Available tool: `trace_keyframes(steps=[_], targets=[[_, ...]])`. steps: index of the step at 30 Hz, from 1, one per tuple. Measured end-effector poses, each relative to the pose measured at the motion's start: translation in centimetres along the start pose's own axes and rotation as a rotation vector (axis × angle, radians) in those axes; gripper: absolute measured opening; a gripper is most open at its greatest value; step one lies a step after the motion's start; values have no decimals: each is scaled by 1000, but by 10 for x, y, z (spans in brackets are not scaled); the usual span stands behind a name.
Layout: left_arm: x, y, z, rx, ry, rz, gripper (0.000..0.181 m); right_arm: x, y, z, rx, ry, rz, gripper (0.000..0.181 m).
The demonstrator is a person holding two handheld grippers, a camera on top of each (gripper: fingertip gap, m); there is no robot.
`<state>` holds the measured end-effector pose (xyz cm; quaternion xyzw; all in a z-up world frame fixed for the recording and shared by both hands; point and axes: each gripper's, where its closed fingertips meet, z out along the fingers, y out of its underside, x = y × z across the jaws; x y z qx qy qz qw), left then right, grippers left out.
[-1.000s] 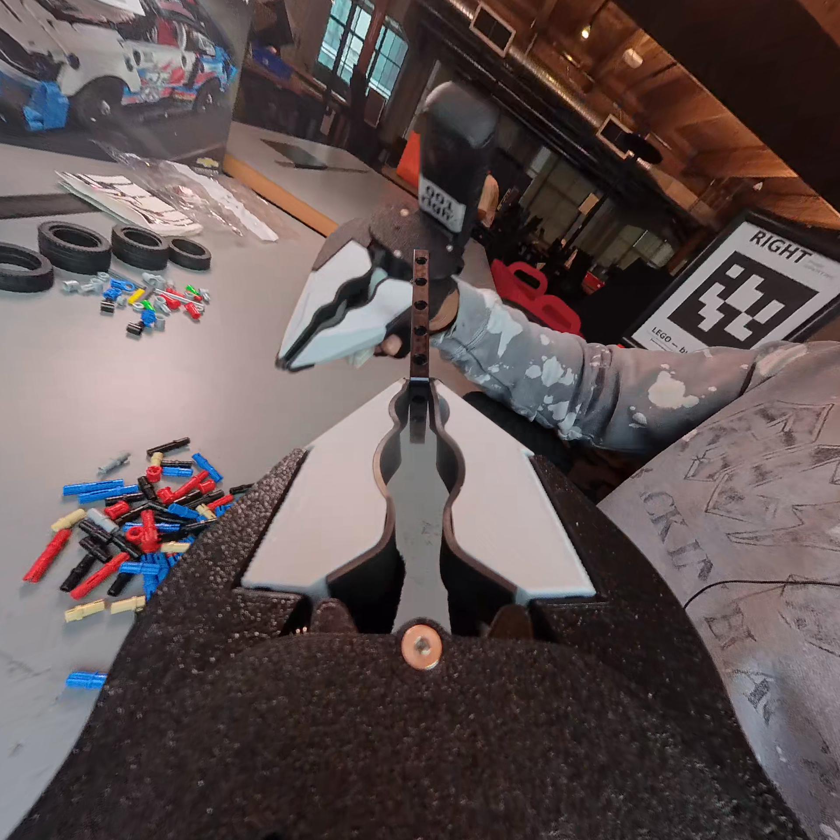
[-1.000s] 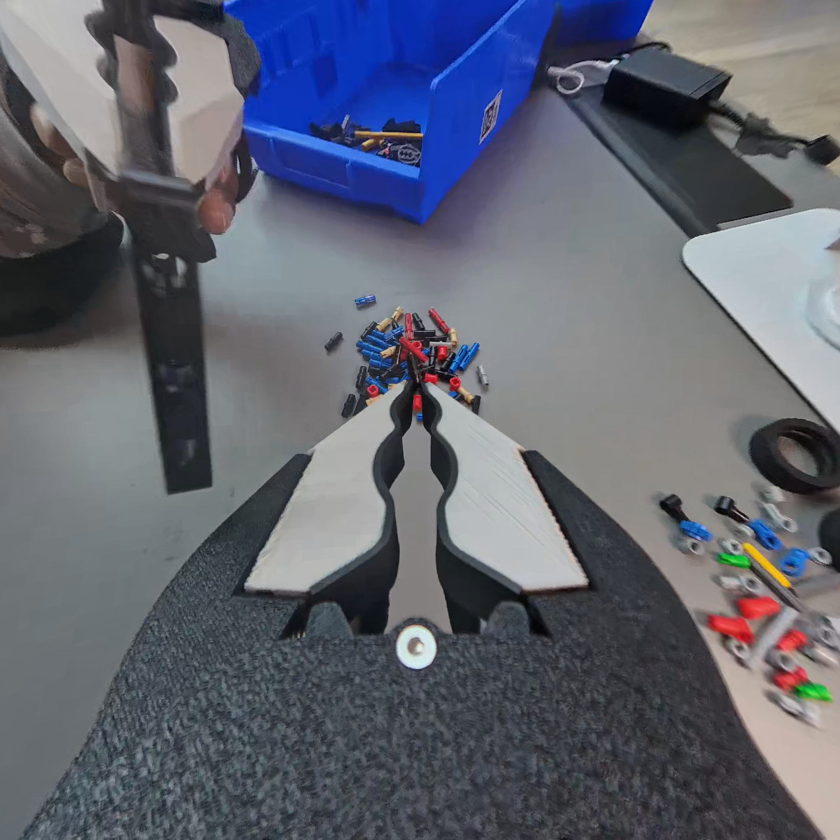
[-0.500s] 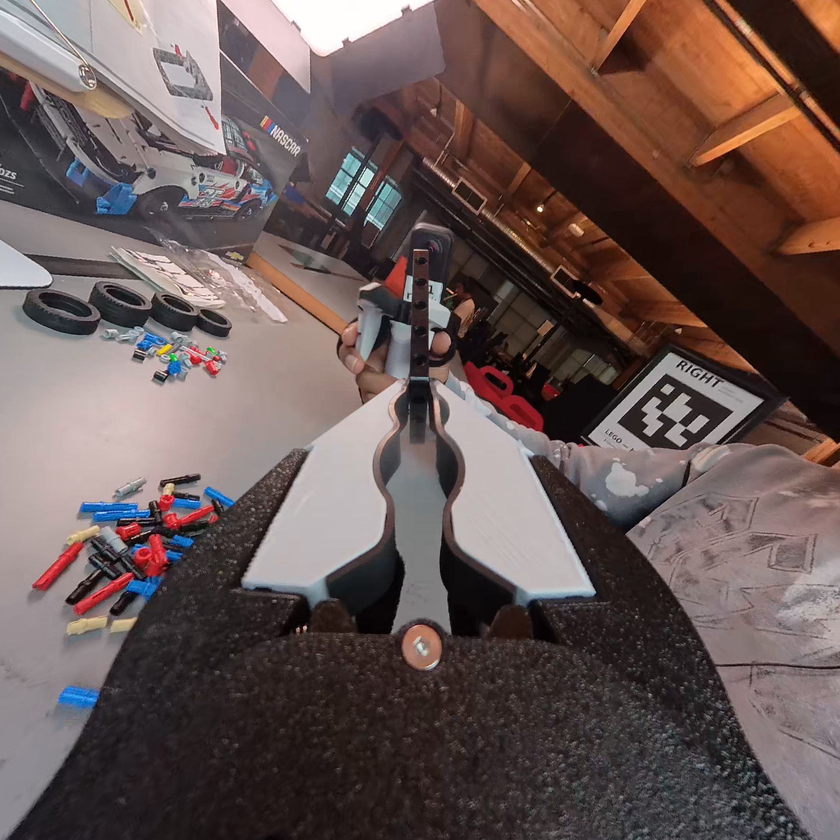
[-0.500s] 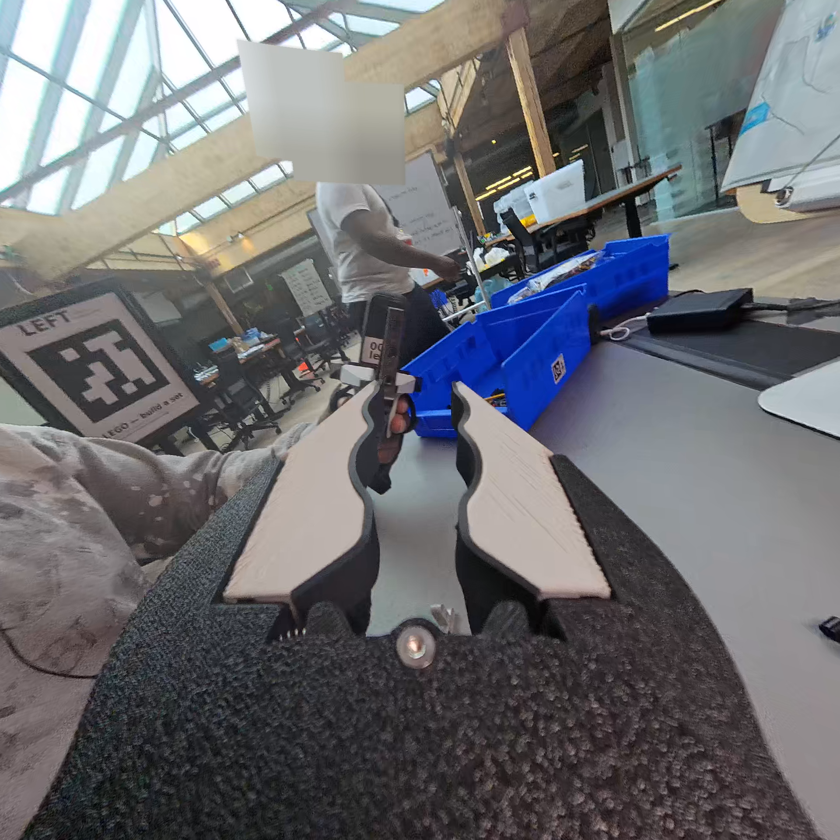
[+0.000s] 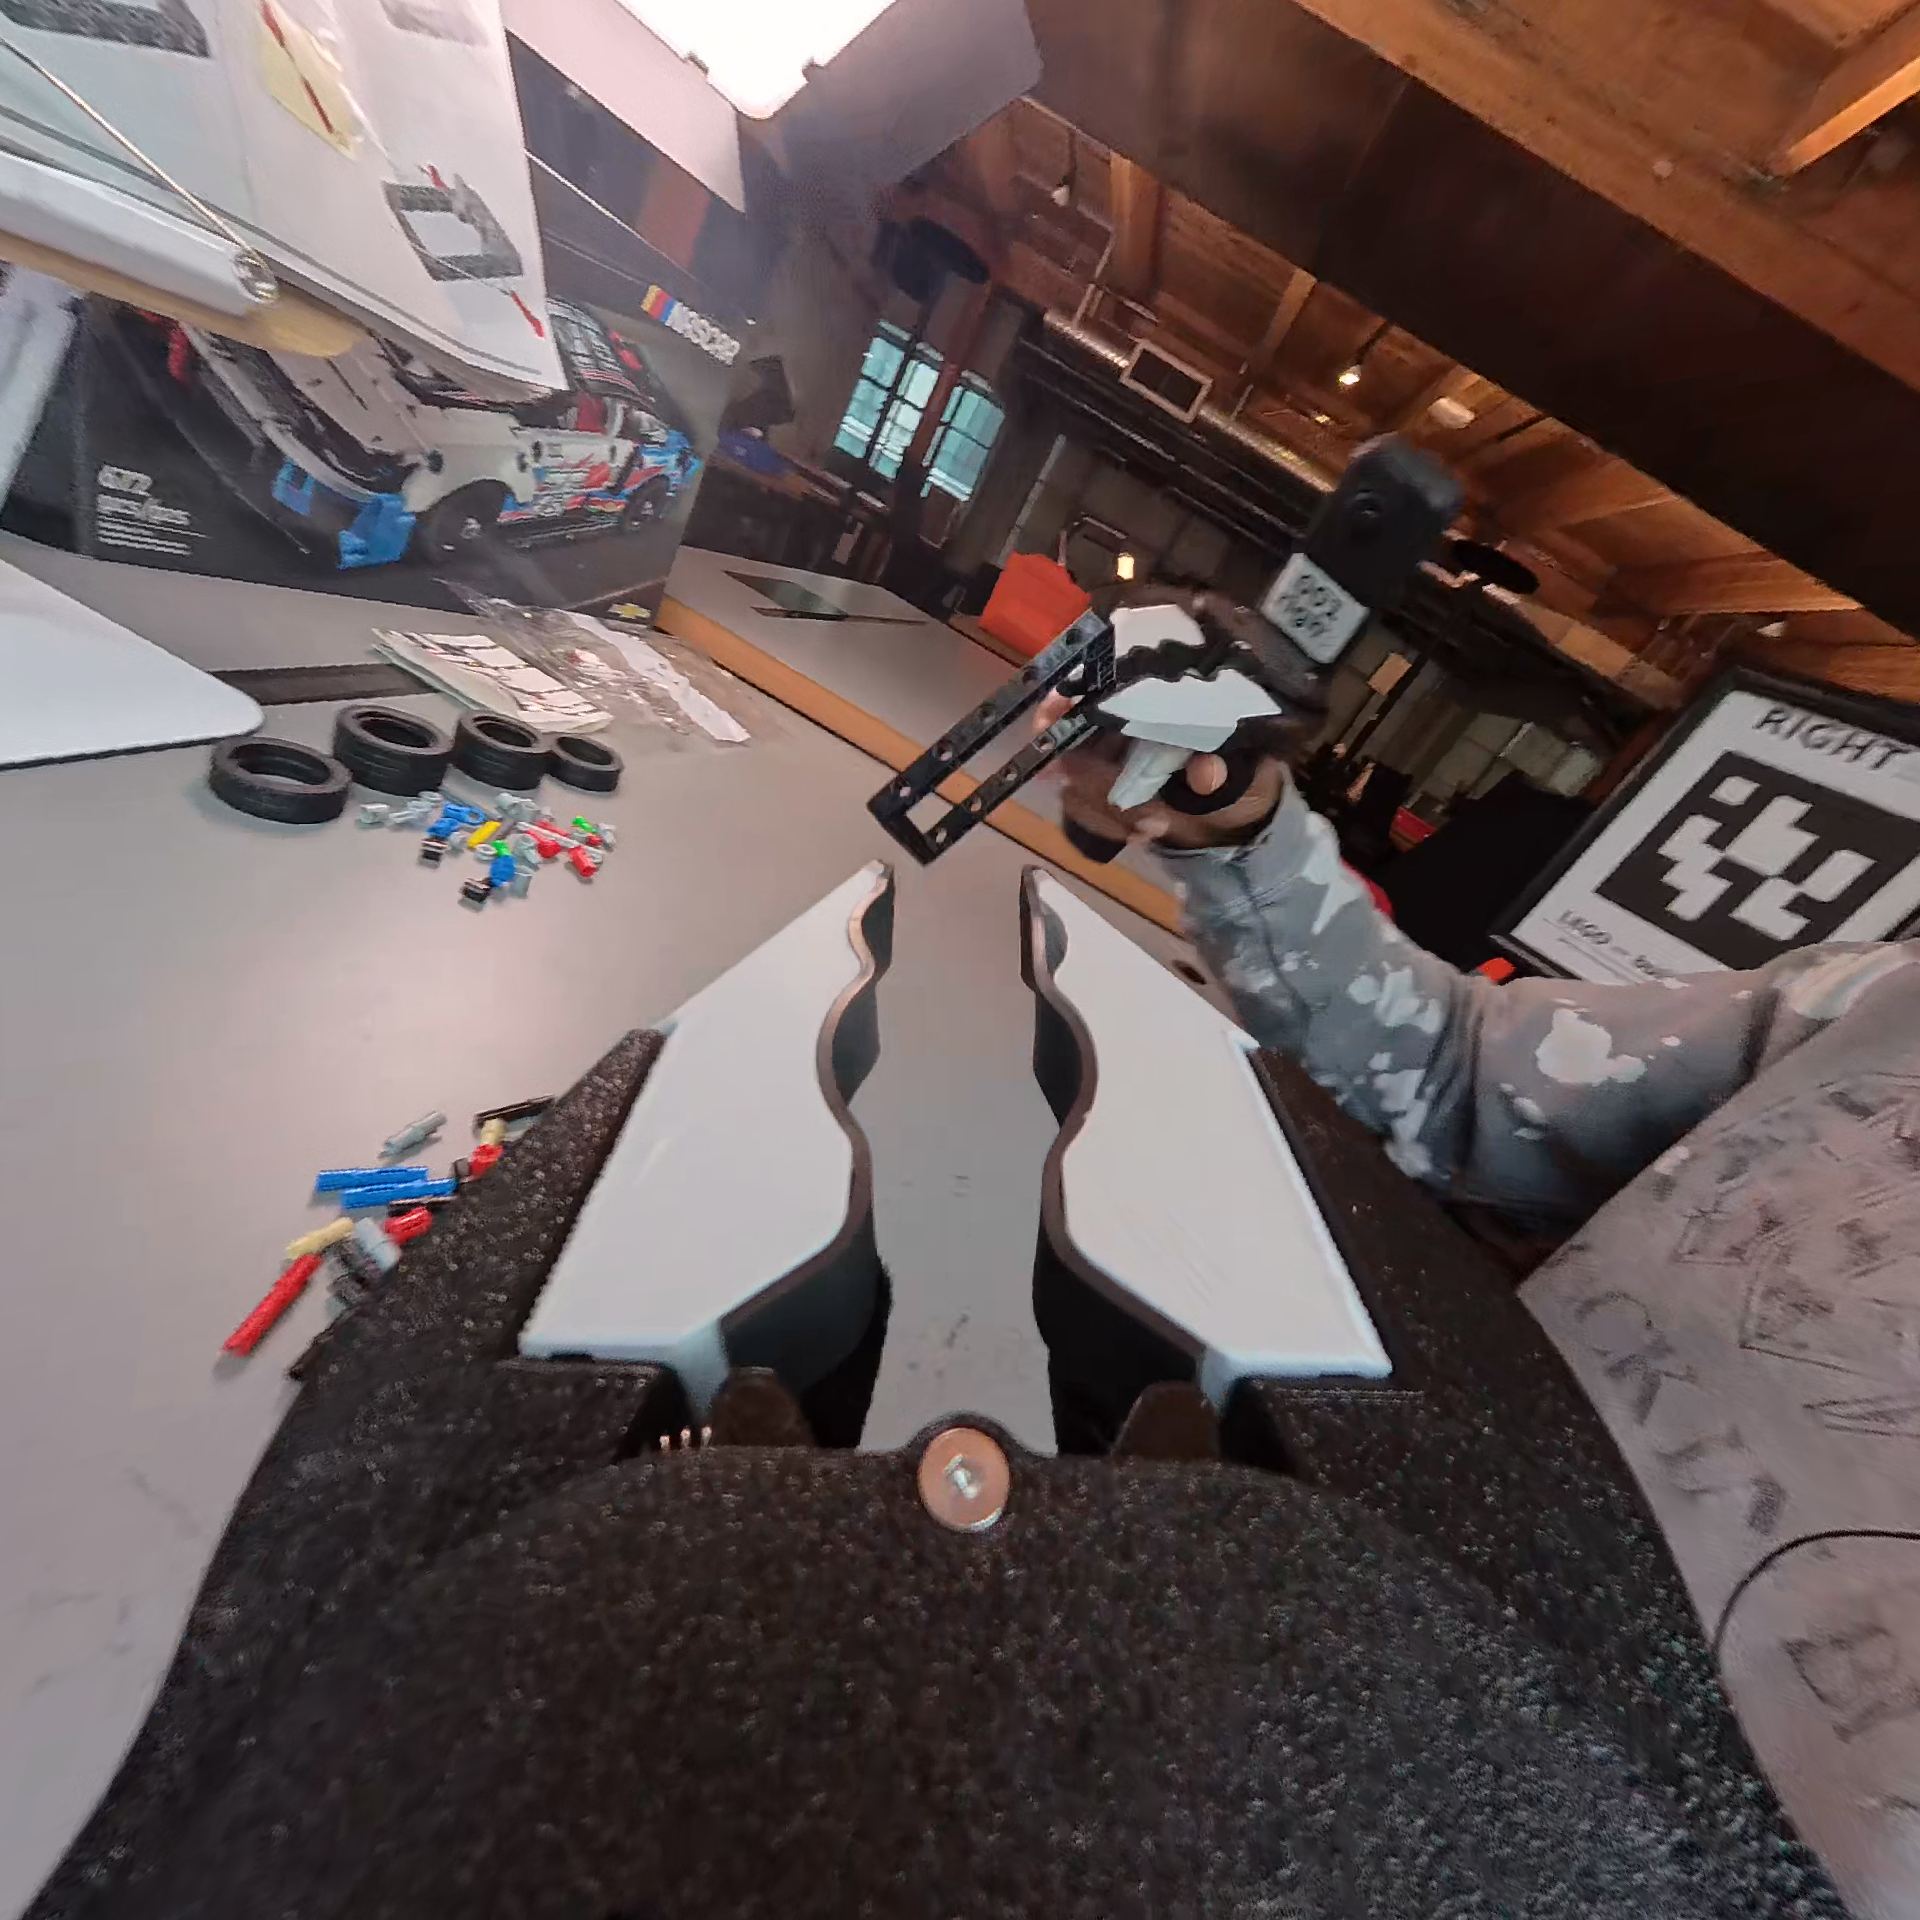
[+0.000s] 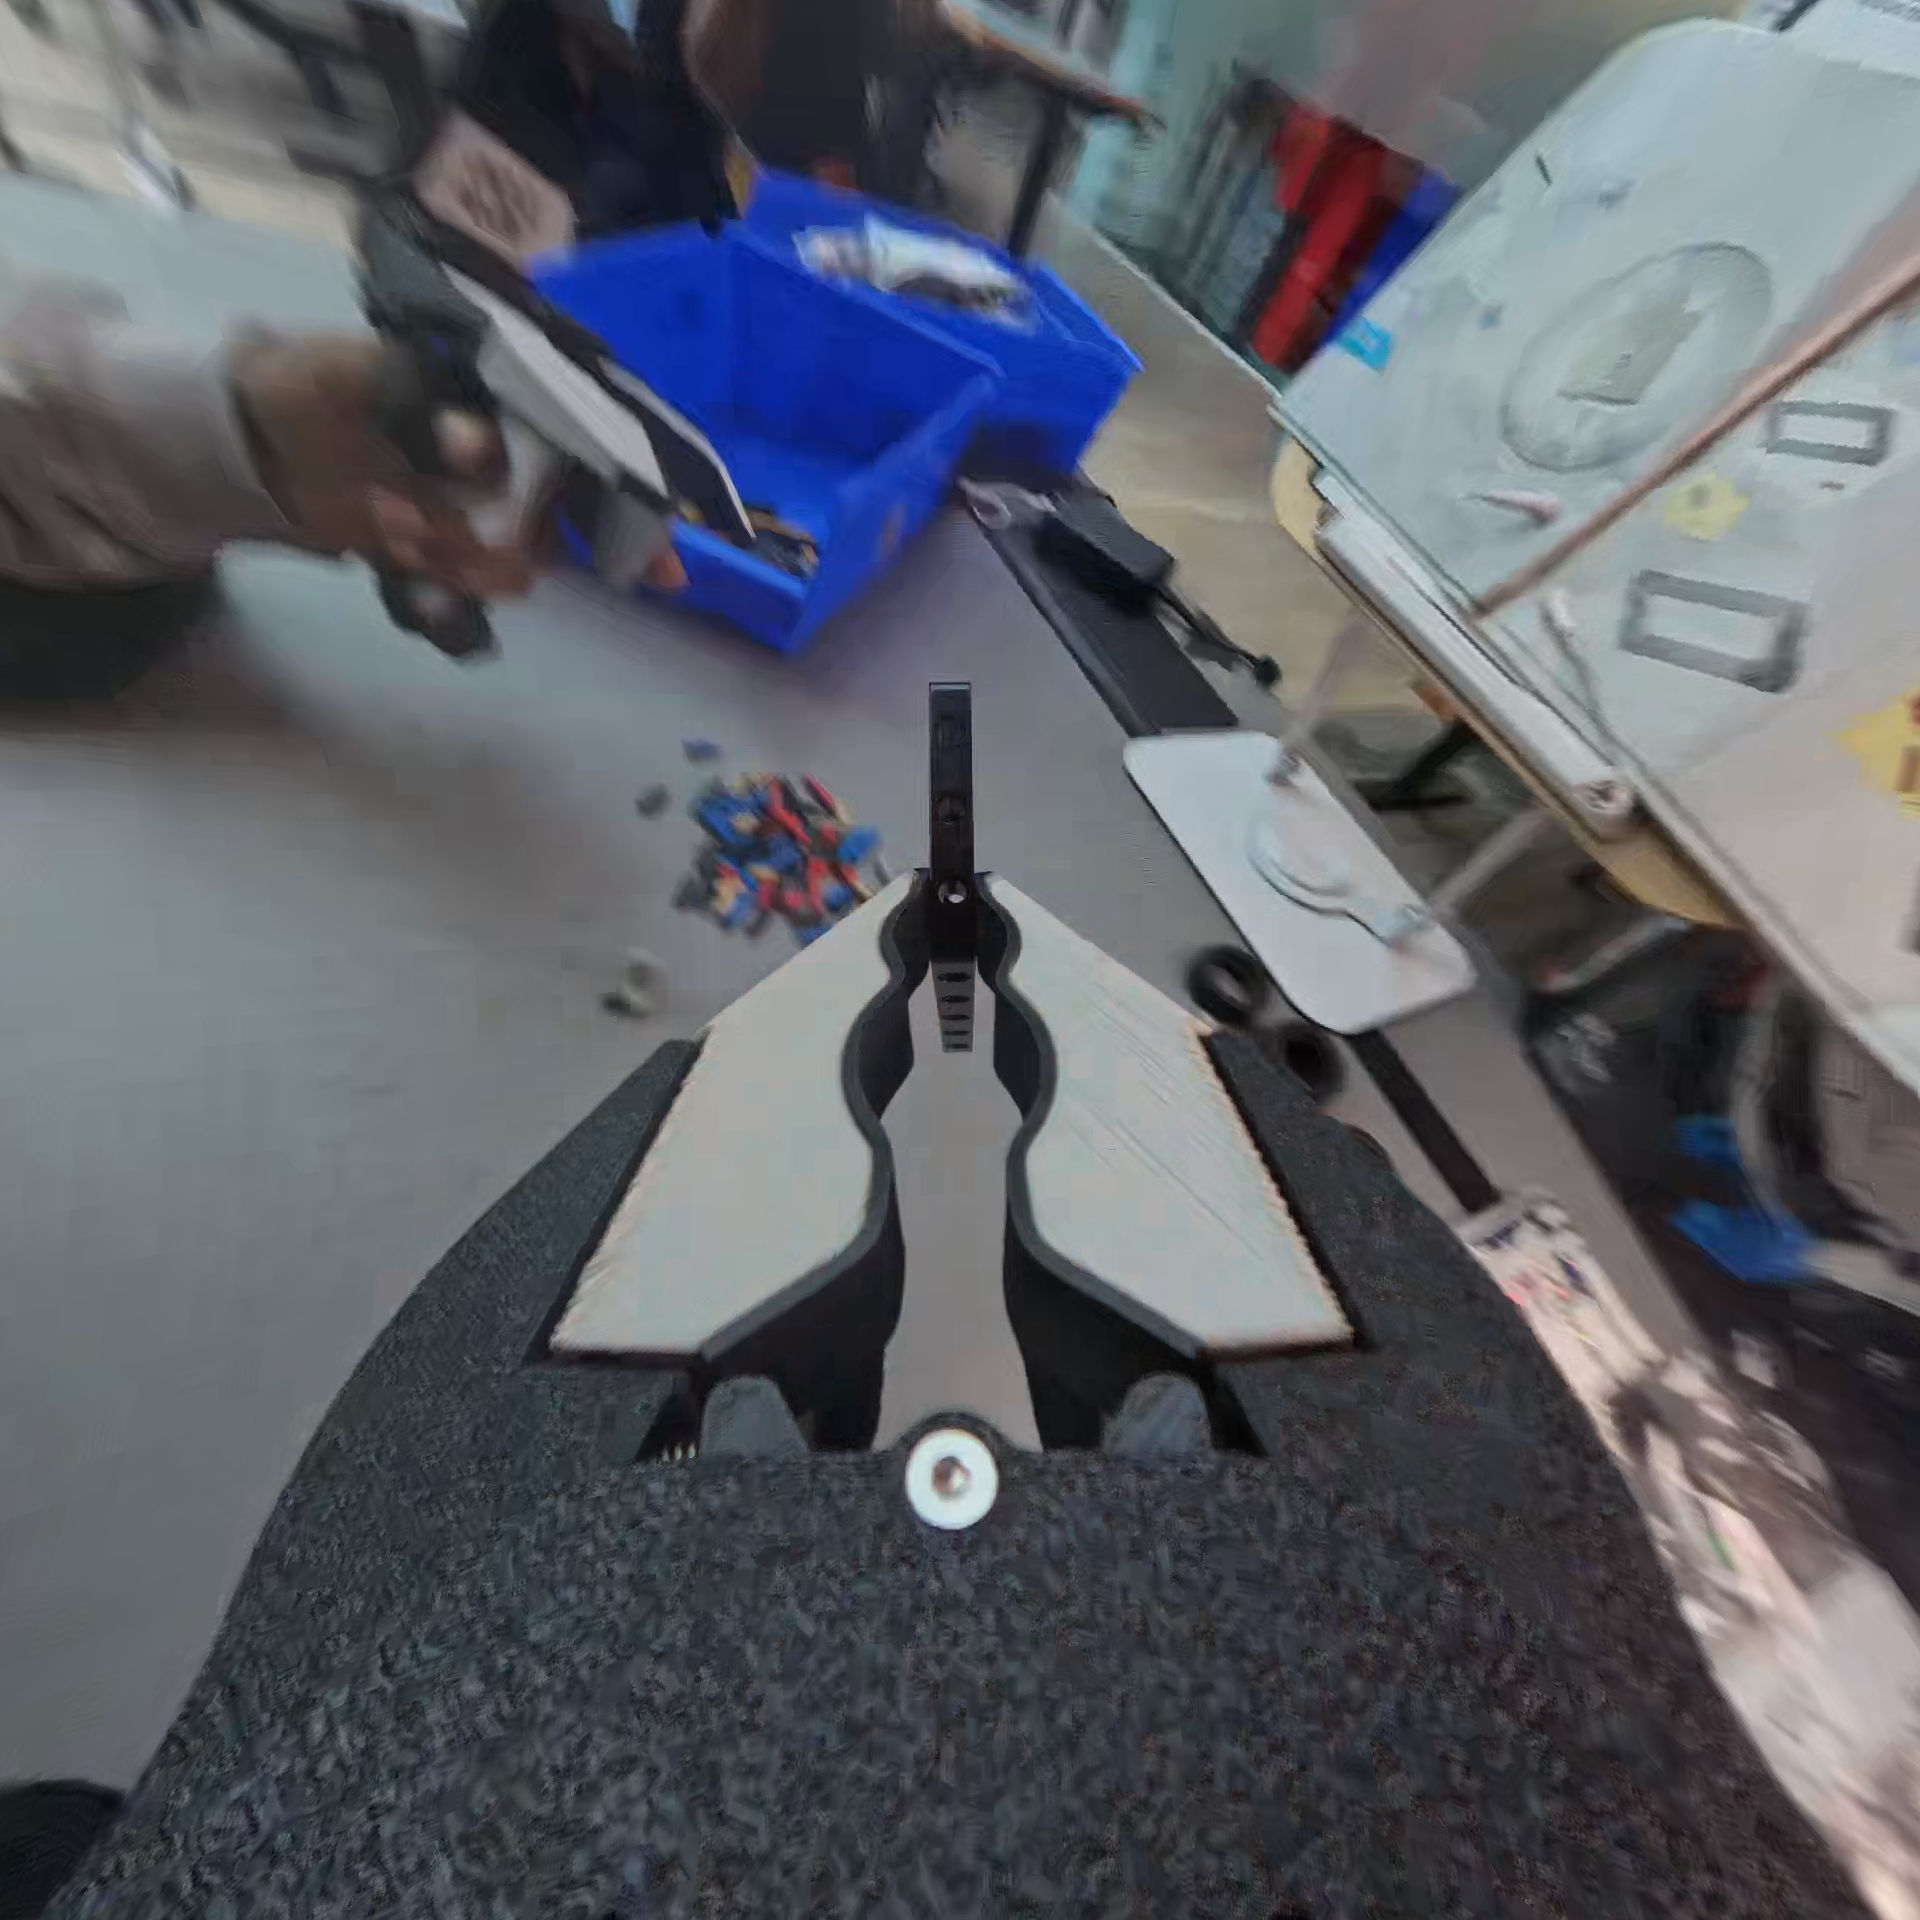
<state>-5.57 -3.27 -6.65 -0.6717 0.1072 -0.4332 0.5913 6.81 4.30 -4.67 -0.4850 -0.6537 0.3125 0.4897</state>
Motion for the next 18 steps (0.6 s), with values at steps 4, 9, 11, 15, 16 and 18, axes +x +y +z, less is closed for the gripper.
trace_keyframes(steps=[4, 9, 11, 15, 16, 18], targets=[[-19, 4, -4, -69, -165, 184, 25, 22, 94, -22, -434, 218, -376, 8], [-24, 36, 7, -262, -239, 332, 32, -16, 156, -20, -519, 120, -324, 20], [-26, 58, 11, -375, -244, 373, 34, -26, 152, -20, -478, 71, -202, 35], [-22, 104, 22, -582, -180, 408, 33, -34, 109, -18, -281, 15, 0, 39], [-23, 115, 25, -634, -168, 420, 33, -37, 98, -16, -241, 4, 14, 37], [-27, 133, 29, -726, -158, 460, 33, -45, 80, -9, -178, -19, 30, 35]])
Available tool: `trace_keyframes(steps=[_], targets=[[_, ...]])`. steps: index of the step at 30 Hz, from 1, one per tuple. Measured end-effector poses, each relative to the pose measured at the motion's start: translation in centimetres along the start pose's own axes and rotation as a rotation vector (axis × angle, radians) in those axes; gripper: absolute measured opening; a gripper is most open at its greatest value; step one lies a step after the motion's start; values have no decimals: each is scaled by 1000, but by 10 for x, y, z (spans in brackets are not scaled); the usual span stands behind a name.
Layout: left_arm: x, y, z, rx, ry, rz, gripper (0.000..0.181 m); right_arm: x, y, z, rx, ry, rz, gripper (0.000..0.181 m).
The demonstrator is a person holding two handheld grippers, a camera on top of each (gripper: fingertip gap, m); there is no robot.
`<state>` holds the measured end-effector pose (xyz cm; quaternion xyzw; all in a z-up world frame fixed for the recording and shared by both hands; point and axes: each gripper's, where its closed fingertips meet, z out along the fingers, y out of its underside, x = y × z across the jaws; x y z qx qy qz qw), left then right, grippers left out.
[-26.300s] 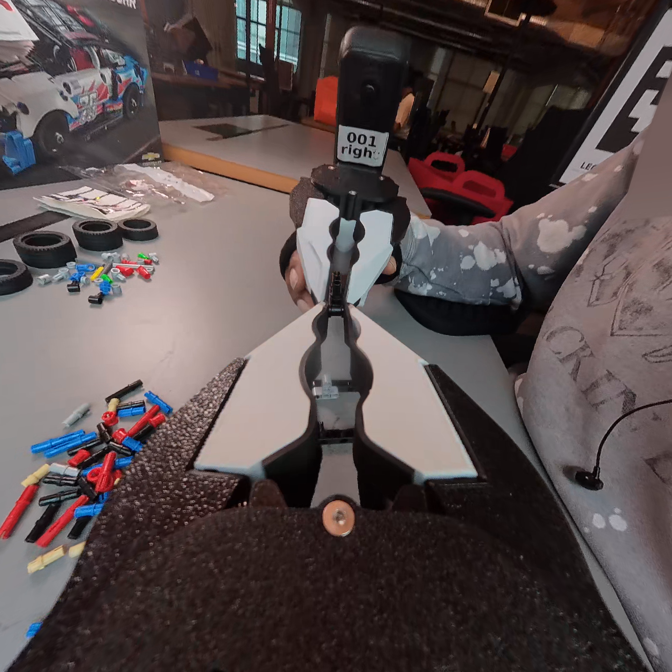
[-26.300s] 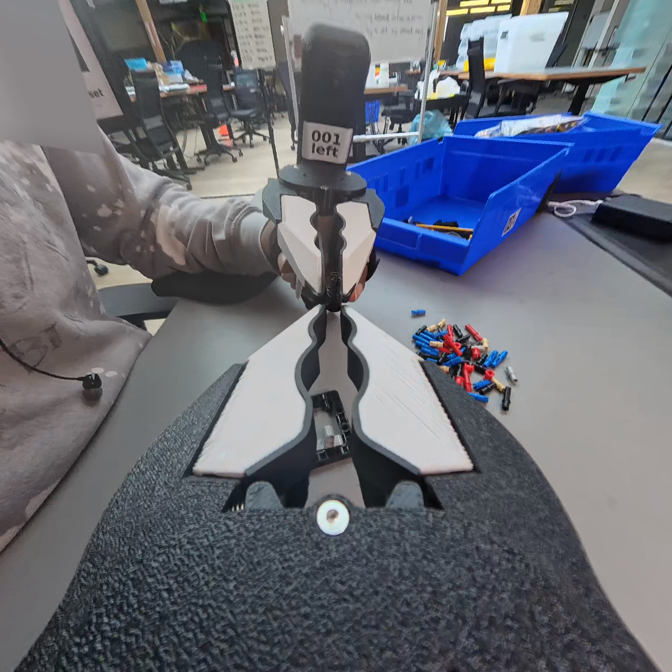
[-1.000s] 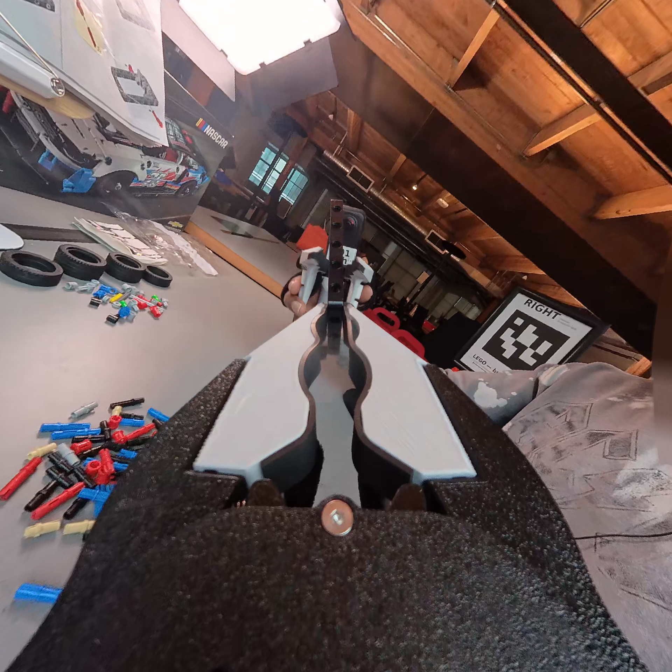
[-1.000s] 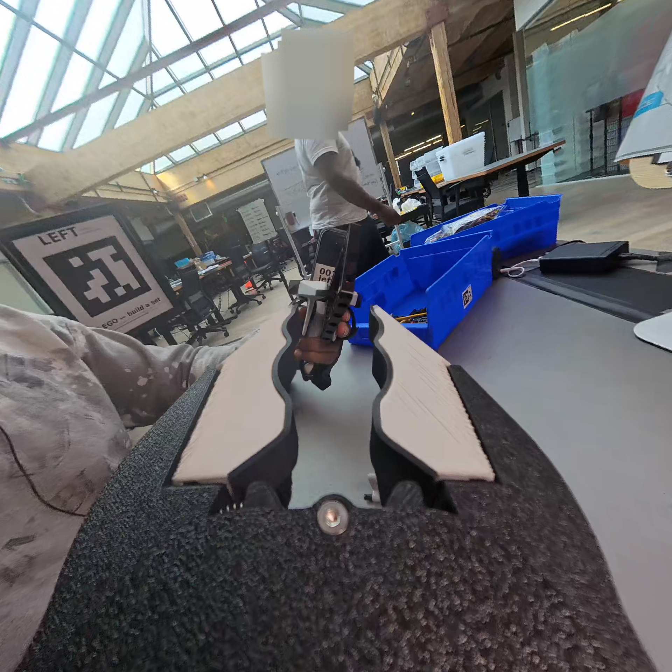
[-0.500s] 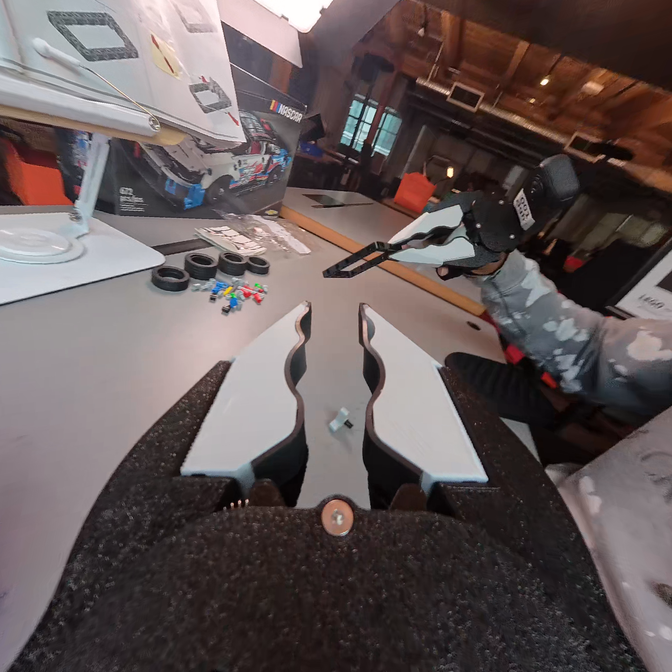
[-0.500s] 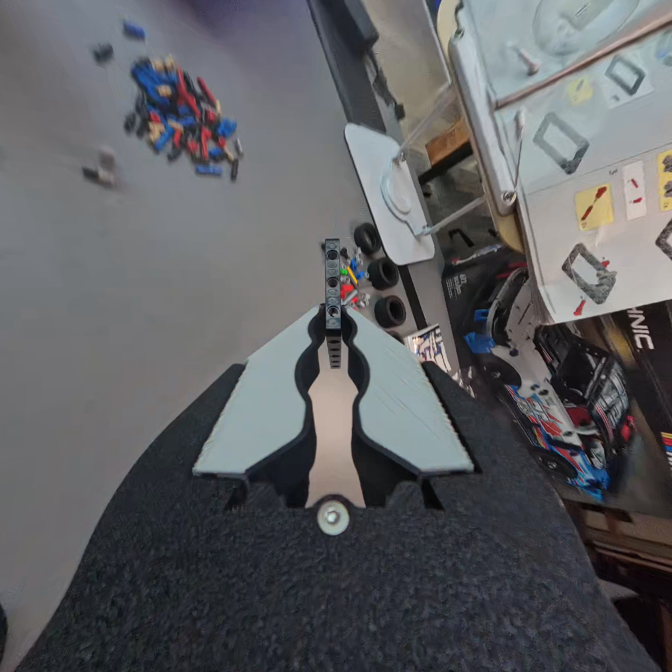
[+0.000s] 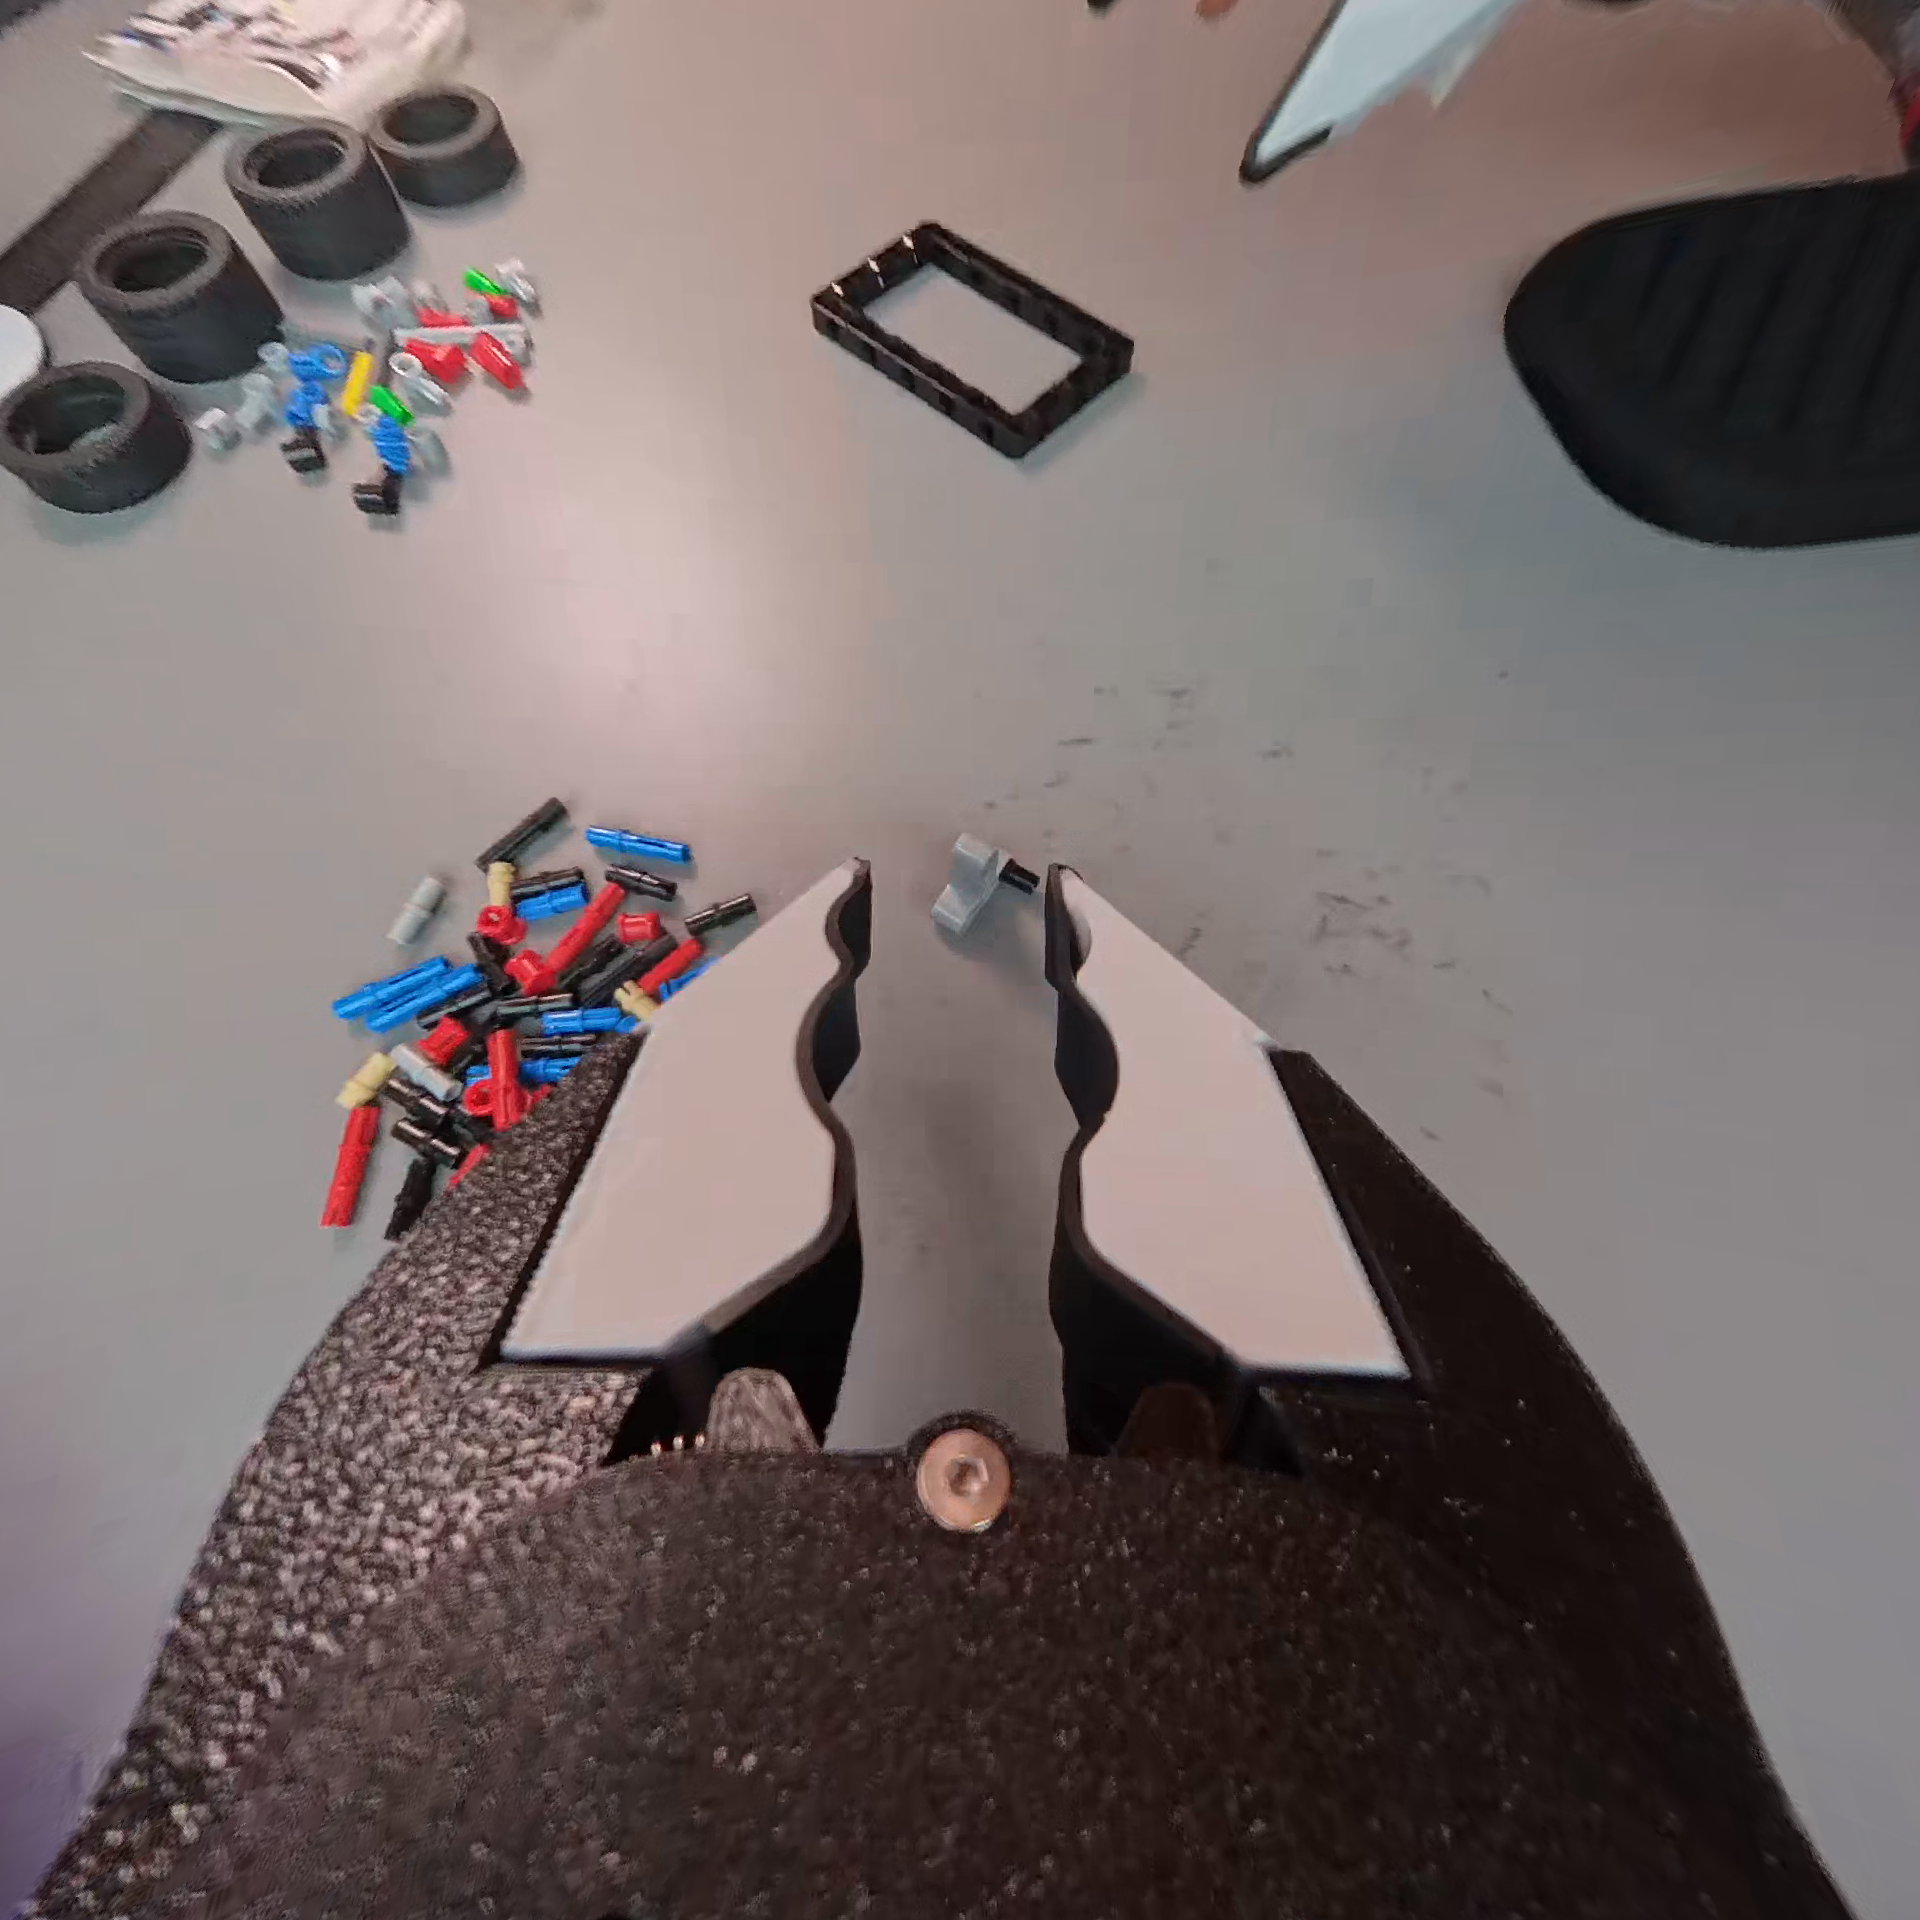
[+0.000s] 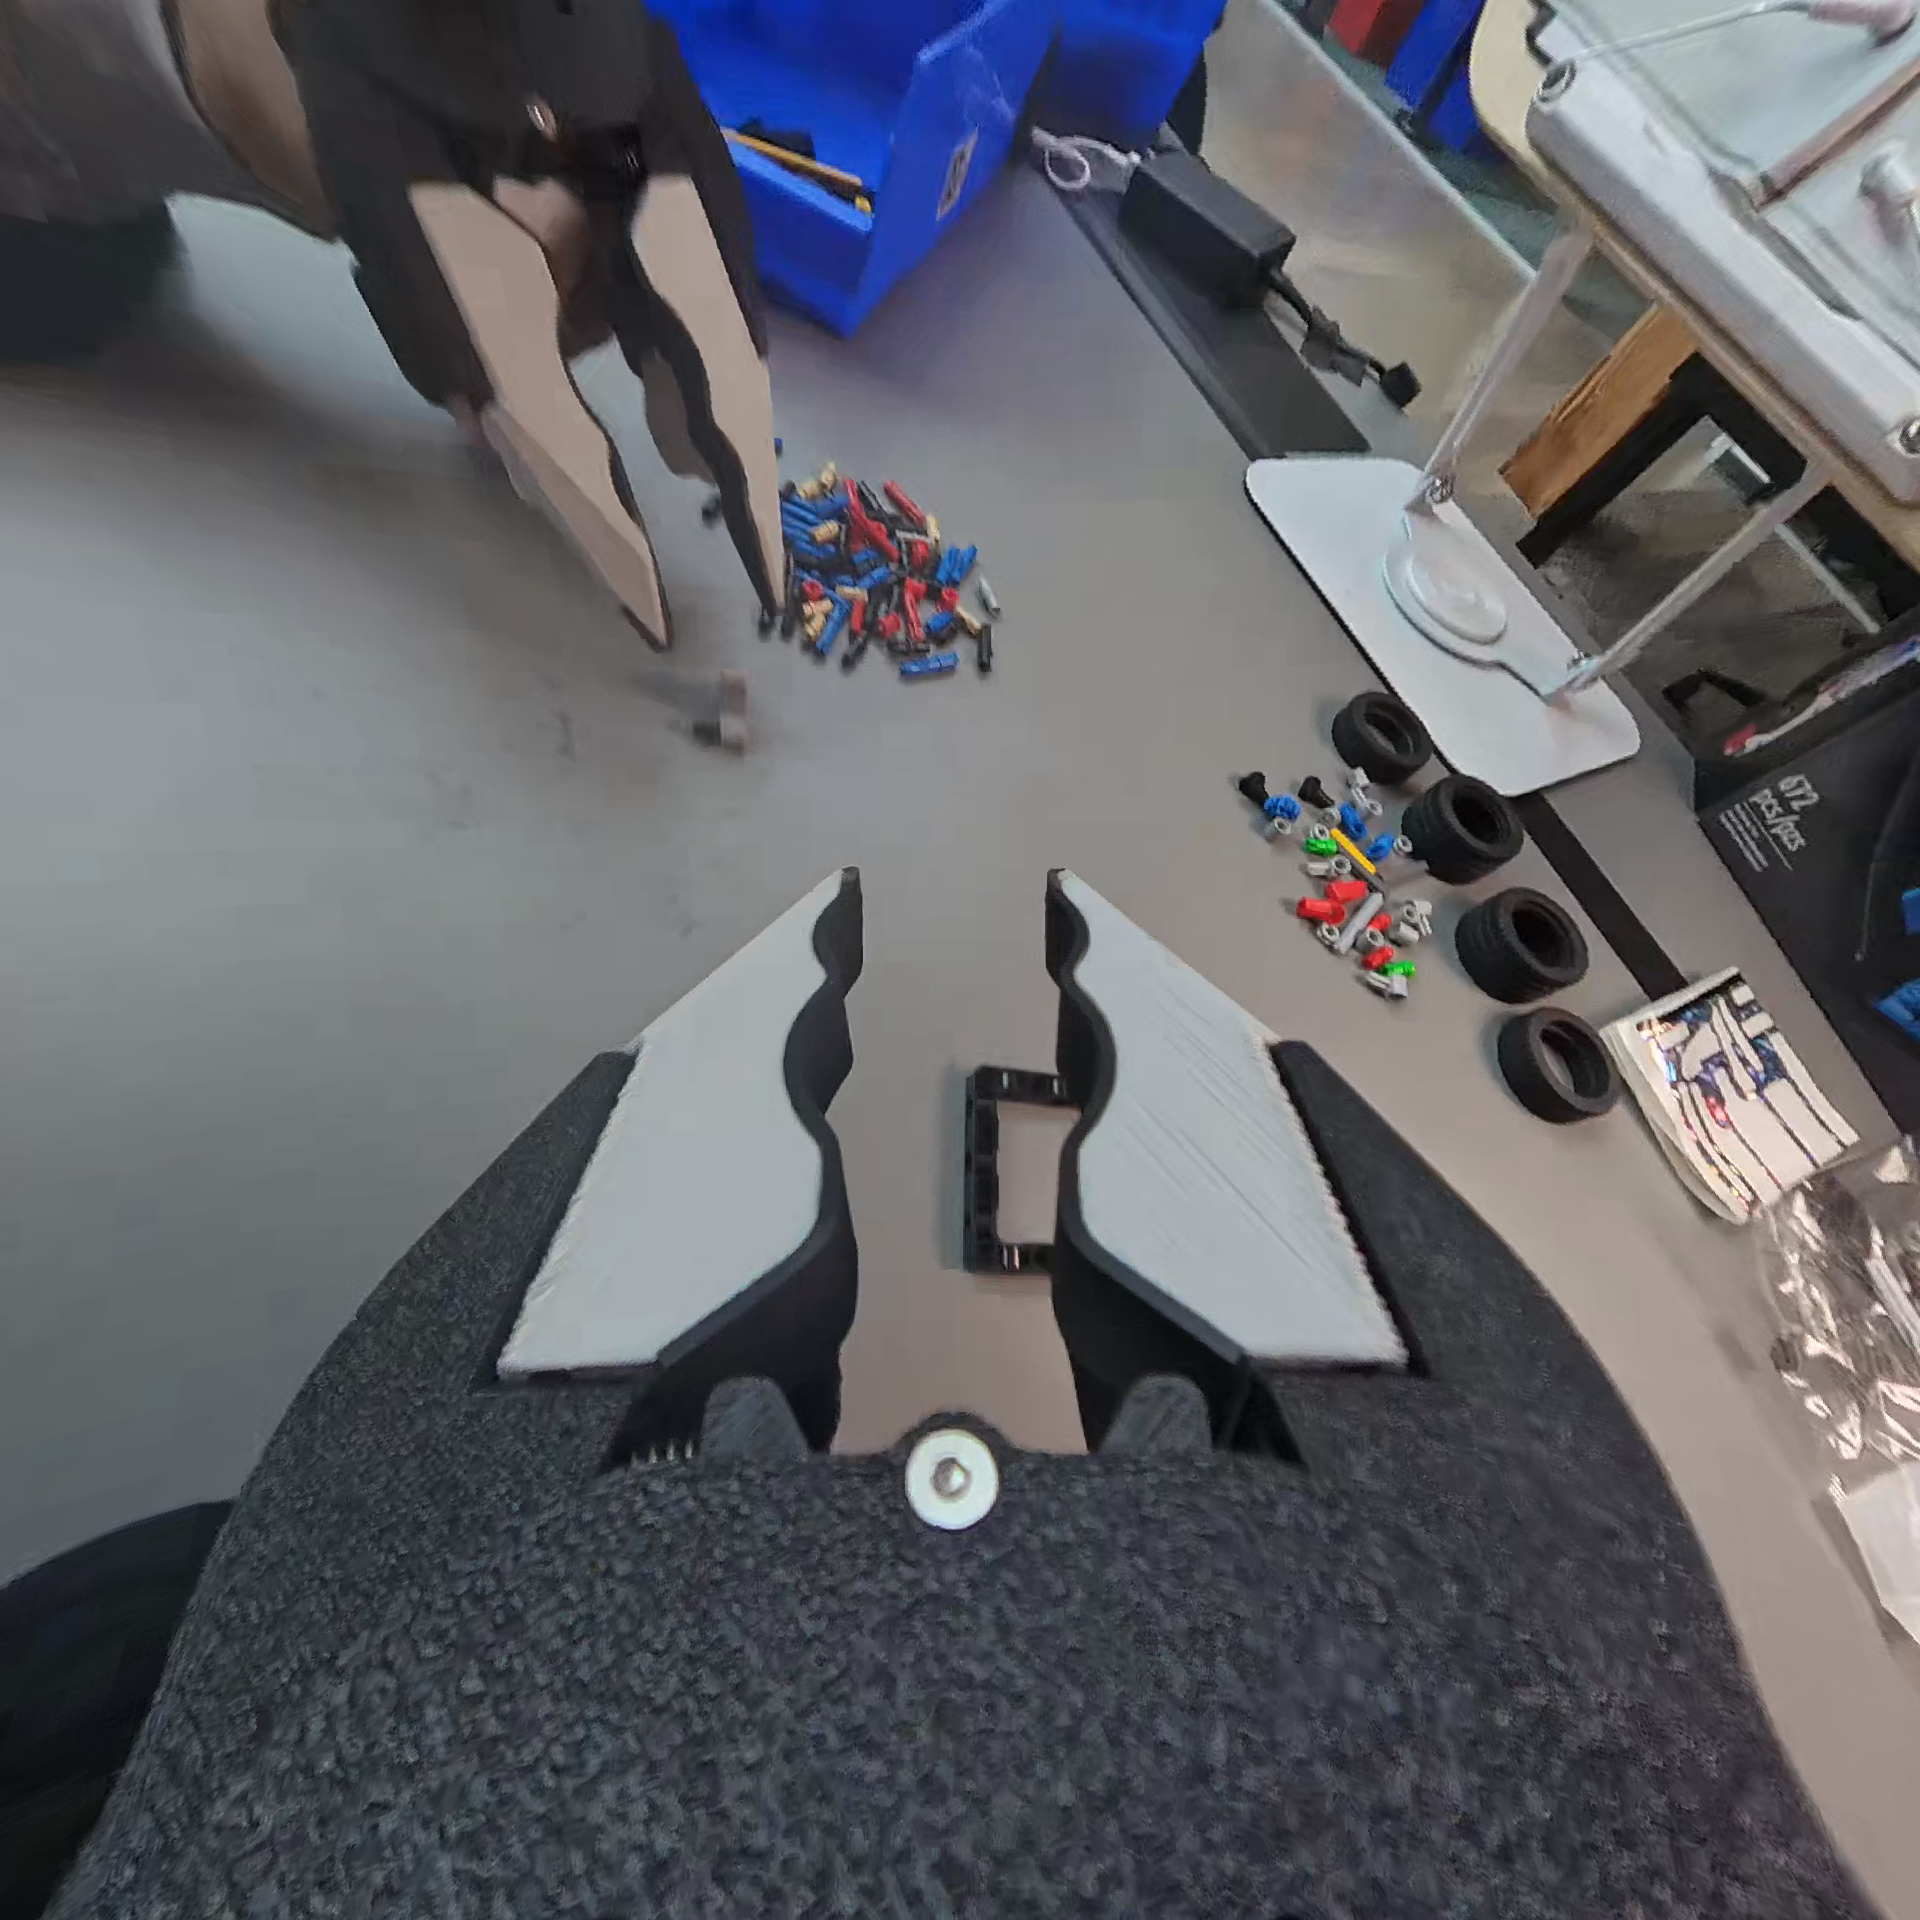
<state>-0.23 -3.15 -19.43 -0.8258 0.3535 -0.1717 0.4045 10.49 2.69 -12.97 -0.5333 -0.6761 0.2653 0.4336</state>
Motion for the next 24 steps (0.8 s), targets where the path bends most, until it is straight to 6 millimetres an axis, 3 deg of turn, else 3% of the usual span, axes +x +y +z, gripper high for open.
trace_keyframes(steps=[4, 6, 8, 12, 16, 21, 24], targets=[[2, 11, 22, -100, 29, 53, 27, -19, -28, 20, 83, -69, 30, 27], [2, 15, 28, -136, 42, 68, 7, -26, -35, 33, 107, -103, 40, 25], [2, 6, 25, -88, 38, 72, 7, -32, -39, 43, 131, -137, 74, 23], [17, -42, -8, 228, 175, -58, 7, -42, -53, 43, 288, -197, 124, 21], [46, -84, -53, 529, 530, -282, 7, -55, -77, 29, 470, -211, 78, 21], [74, -101, -76, 657, 901, -447, 7, -81, -115, 6, 646, -294, 6, 22], [88, -103, -78, 652, 1002, -455, 7, -96, -117, 7, 617, -328, -64, 17]])
